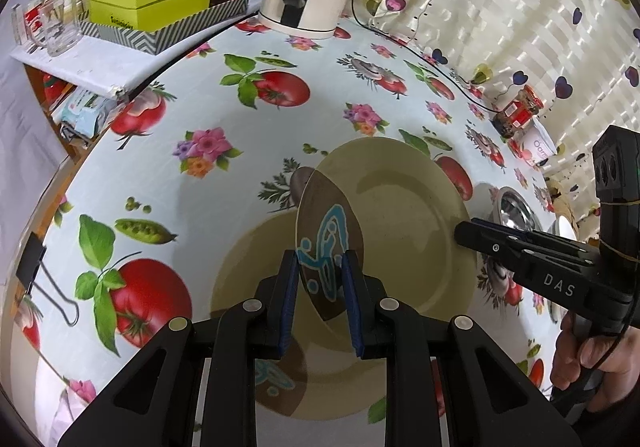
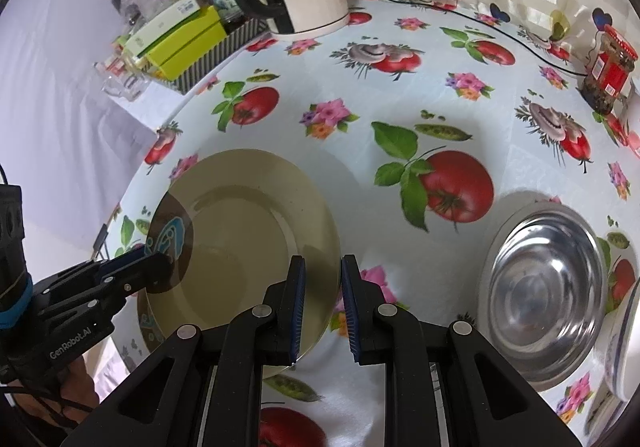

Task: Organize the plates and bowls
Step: 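Carry the beige plate in the left tool toward the other plates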

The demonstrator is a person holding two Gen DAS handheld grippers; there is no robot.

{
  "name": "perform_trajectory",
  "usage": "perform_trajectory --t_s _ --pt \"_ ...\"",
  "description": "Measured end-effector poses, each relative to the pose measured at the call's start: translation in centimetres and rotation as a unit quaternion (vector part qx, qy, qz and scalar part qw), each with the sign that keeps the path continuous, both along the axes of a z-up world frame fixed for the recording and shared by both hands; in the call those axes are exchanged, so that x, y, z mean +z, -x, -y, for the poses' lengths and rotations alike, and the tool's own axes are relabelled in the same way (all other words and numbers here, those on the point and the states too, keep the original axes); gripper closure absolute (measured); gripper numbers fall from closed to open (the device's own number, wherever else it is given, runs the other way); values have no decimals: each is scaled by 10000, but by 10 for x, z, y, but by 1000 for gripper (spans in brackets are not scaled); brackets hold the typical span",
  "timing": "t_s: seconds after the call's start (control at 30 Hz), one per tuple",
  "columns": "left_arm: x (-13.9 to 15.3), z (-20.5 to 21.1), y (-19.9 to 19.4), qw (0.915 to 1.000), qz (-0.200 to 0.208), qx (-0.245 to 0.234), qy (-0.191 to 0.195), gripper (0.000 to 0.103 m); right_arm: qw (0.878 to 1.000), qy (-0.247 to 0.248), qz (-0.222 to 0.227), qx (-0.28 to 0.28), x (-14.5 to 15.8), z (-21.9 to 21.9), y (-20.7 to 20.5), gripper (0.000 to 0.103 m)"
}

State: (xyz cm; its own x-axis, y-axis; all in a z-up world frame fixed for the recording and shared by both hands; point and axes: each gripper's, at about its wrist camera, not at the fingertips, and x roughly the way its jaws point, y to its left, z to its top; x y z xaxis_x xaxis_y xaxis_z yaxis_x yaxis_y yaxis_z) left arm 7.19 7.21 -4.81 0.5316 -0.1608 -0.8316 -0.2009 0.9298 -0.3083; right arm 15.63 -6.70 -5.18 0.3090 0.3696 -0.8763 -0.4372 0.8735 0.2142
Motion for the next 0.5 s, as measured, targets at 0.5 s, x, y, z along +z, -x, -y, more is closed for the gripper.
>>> perform_trajectory --t_s 0.5 --pt "-11 -12 22 9998 -129 123 -3 81 9997 60 -154 174 -14 -19 19 85"
